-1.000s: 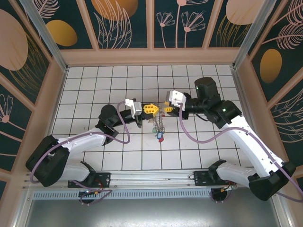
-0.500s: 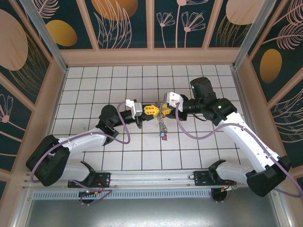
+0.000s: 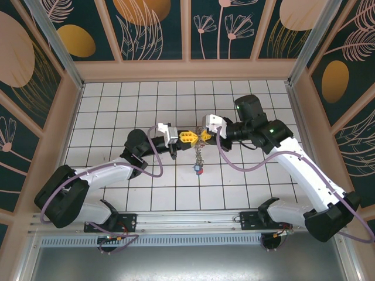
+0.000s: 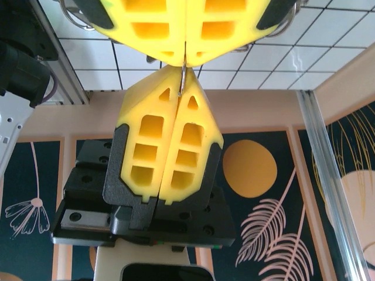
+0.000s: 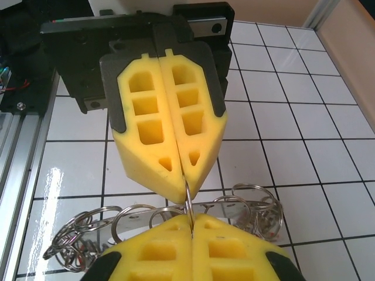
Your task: Put the keys on the keyring
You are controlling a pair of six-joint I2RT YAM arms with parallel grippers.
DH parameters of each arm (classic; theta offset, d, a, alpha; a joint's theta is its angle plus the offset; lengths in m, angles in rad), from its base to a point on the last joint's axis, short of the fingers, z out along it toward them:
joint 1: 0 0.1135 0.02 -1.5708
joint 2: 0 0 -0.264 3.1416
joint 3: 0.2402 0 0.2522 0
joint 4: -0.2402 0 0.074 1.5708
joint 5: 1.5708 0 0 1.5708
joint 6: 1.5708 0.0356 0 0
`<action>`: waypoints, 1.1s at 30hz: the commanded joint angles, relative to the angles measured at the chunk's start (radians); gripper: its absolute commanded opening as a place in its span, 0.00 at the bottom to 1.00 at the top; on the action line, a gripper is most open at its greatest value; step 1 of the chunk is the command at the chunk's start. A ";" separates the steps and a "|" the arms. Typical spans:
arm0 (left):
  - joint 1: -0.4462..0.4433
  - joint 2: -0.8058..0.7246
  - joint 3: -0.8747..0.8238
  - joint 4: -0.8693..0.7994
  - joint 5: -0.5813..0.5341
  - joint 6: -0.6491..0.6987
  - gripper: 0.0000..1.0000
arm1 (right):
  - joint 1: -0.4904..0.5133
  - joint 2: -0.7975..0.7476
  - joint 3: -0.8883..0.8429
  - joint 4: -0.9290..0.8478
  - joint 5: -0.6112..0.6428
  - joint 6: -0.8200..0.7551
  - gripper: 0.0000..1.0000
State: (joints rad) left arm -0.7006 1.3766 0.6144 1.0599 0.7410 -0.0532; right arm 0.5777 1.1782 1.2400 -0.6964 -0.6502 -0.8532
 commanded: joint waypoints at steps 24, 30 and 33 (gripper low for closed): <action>-0.008 -0.048 0.321 -0.965 0.012 0.547 0.15 | 0.051 0.041 0.056 -0.059 0.098 -0.008 0.00; -0.007 -0.049 0.293 -0.878 0.022 0.519 0.00 | 0.060 0.040 0.050 -0.039 0.090 0.001 0.00; -0.008 -0.063 0.259 -0.776 0.035 0.468 0.00 | 0.062 0.037 0.042 -0.032 0.079 0.005 0.00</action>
State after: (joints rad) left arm -0.7021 1.3293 0.8902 0.1604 0.7296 0.4557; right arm 0.6231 1.2186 1.2572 -0.7750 -0.5385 -0.8581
